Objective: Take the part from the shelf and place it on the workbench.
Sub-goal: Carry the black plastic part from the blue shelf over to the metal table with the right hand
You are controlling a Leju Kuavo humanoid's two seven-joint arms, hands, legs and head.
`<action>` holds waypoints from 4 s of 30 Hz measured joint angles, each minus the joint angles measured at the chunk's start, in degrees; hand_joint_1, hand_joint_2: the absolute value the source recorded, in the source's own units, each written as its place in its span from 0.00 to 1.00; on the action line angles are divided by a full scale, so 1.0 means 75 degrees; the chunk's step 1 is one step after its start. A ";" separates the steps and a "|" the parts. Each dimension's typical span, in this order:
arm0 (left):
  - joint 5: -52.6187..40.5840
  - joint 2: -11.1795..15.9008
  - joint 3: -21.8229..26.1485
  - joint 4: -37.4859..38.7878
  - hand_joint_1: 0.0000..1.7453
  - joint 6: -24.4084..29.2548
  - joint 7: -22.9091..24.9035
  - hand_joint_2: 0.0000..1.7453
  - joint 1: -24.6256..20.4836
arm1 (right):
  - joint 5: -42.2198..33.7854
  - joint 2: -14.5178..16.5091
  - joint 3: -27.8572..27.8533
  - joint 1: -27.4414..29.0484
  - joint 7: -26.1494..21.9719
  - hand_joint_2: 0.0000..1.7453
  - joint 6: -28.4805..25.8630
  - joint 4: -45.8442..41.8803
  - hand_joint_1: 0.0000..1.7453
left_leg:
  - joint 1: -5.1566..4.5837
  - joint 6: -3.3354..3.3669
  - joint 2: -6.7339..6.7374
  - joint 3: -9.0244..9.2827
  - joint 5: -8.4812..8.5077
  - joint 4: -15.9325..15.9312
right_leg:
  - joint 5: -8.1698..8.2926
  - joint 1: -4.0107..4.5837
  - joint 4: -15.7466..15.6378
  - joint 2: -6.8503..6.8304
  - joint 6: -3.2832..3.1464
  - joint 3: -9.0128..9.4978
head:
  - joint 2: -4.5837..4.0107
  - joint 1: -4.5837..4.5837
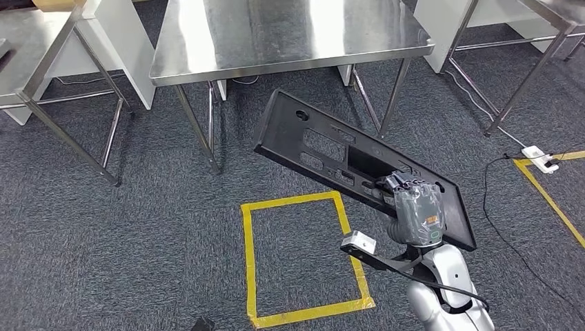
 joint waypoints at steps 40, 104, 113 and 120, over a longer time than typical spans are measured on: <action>0.0011 0.0040 -0.0024 -0.0023 0.00 0.0038 0.0053 1.00 -0.0029 | 0.0061 0.0073 -0.0063 0.0145 -0.0003 1.00 0.0003 -0.0030 0.86 | -0.0441 0.0671 -0.0014 0.0751 0.1371 -0.2331 | -0.0110 0.0211 -0.0248 0.0034 -0.0057 0.0490 | 0.0000 -0.0050; 0.0324 0.0224 0.0099 -0.0042 0.00 0.0305 -0.0085 1.00 0.0021 | -0.0313 0.0533 0.0050 -0.0496 -0.0208 1.00 0.0005 0.0745 0.86 | -0.0111 0.0360 -0.0042 0.0747 0.1408 -0.2151 | -0.0315 0.0236 0.0510 0.0058 -0.0002 0.0272 | -0.0001 -0.0042; 0.0355 0.0177 0.0106 -0.0036 0.00 0.0348 -0.0085 1.00 0.0071 | -0.0319 0.0494 0.0050 -0.0370 -0.0207 1.00 -0.0018 0.0758 0.86 | -0.0212 0.0374 -0.0127 0.1448 0.0748 -0.2116 | 0.0060 0.0263 0.0471 -0.0013 0.0190 -0.0910 | -0.0001 -0.0001; 0.0388 0.0155 0.0113 -0.0032 0.00 0.0412 -0.0112 1.00 0.0067 | -0.0336 0.0503 0.0062 -0.0472 -0.0217 1.00 -0.0018 0.0769 0.86 | -0.0191 0.0076 -0.0088 0.0819 0.0612 -0.0769 | 0.0582 0.0214 -0.0140 -0.0044 -0.0342 -0.0423 | 0.0000 -0.0034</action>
